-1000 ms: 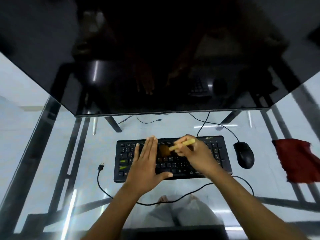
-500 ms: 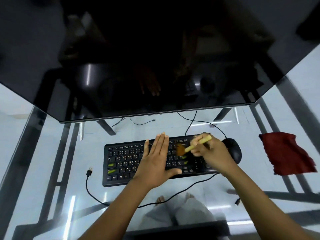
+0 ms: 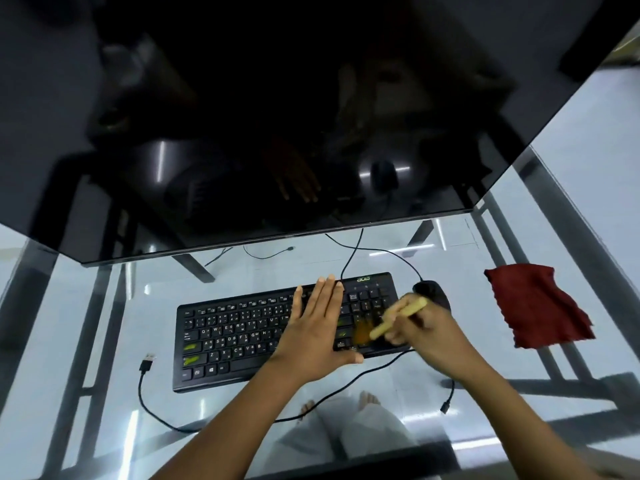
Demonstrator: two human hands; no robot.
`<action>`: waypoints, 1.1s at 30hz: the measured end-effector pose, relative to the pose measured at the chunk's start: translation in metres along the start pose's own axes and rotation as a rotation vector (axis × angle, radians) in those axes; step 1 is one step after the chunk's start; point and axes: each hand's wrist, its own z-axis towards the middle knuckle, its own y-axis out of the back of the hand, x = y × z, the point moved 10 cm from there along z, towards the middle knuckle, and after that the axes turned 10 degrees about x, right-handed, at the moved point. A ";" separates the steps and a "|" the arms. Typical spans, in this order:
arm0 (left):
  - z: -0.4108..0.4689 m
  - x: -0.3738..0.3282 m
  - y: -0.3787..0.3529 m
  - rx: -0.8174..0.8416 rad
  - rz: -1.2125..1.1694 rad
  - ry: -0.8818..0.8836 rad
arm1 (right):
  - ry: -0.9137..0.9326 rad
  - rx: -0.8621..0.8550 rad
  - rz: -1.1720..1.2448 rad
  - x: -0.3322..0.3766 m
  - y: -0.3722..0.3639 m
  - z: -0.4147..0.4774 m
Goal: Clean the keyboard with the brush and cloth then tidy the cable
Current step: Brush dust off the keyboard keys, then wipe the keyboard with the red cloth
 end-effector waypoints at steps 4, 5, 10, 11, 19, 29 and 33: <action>0.000 0.004 -0.001 0.013 0.013 0.042 | 0.077 -0.328 -0.113 0.003 0.042 -0.013; -0.001 0.005 -0.002 0.013 0.018 0.049 | 0.094 -0.338 -0.053 0.003 0.045 -0.015; 0.002 0.002 -0.004 0.023 0.015 0.053 | -0.034 -0.007 0.007 -0.022 0.009 -0.012; 0.003 0.000 -0.003 0.025 0.015 0.049 | -0.032 -0.099 0.046 -0.027 0.023 -0.014; 0.030 -0.043 0.007 0.037 0.025 -0.036 | 0.049 -0.545 0.454 -0.058 0.129 -0.043; 0.094 -0.154 0.027 0.032 0.096 -0.223 | -0.039 -0.686 -0.231 -0.106 0.147 -0.048; 0.104 -0.173 0.016 0.053 0.123 -0.227 | -0.116 -0.617 -0.502 -0.119 0.139 -0.040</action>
